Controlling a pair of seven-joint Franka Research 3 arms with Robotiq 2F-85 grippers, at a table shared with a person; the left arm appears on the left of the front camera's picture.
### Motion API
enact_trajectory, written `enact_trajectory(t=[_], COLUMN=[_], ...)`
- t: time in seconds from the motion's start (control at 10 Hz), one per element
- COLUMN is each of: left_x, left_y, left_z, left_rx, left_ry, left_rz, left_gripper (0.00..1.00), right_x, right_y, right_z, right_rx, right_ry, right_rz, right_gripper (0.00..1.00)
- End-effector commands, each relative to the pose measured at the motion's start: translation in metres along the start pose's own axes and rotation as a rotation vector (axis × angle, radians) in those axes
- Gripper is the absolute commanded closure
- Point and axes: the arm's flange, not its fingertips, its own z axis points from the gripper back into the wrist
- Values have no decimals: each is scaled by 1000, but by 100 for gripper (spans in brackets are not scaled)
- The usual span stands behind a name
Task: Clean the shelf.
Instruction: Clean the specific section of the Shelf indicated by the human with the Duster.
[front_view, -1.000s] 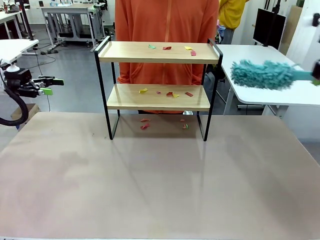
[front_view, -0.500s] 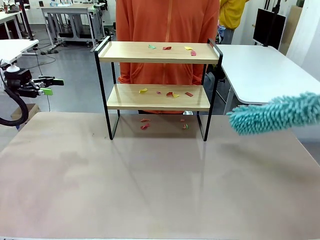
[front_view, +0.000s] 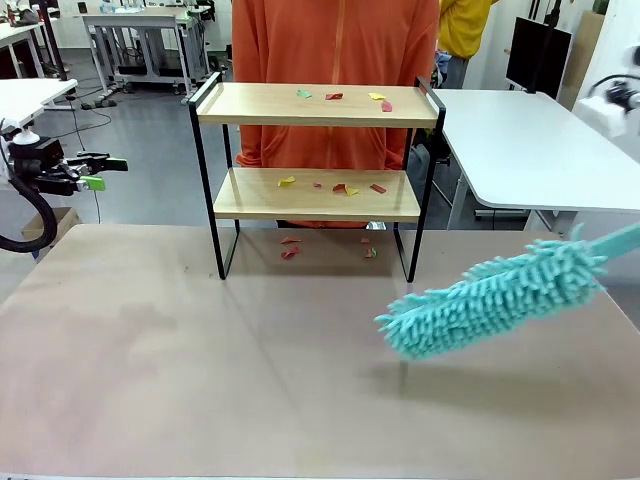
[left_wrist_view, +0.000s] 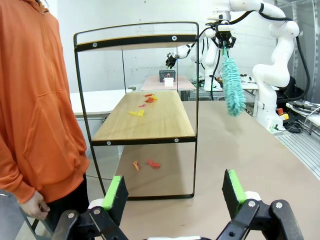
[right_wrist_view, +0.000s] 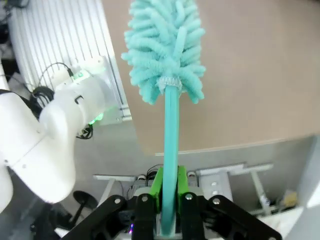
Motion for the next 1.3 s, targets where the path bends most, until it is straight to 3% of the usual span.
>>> enact_trajectory(t=[0.0,0.2,0.3,1.2], left_x=[2,2,2,2], left_y=[-1,-1,-1,-1], left_z=[-1,-1,-1,-1], left_rx=[-5,-5,-5,-5], left_ry=[3,3,3,3], left_rz=[-1,-1,-1,-1], left_gripper=[0,0,0,0], right_x=[18,32,30,30], right_y=[-6,-13,-2,-2], right_z=[-8,-18,-10,-10], right_rx=[29,39,37,37], right_ry=[-61,-83,-42,-42], right_rz=[77,54,57,57], right_gripper=[87,87,87,87])
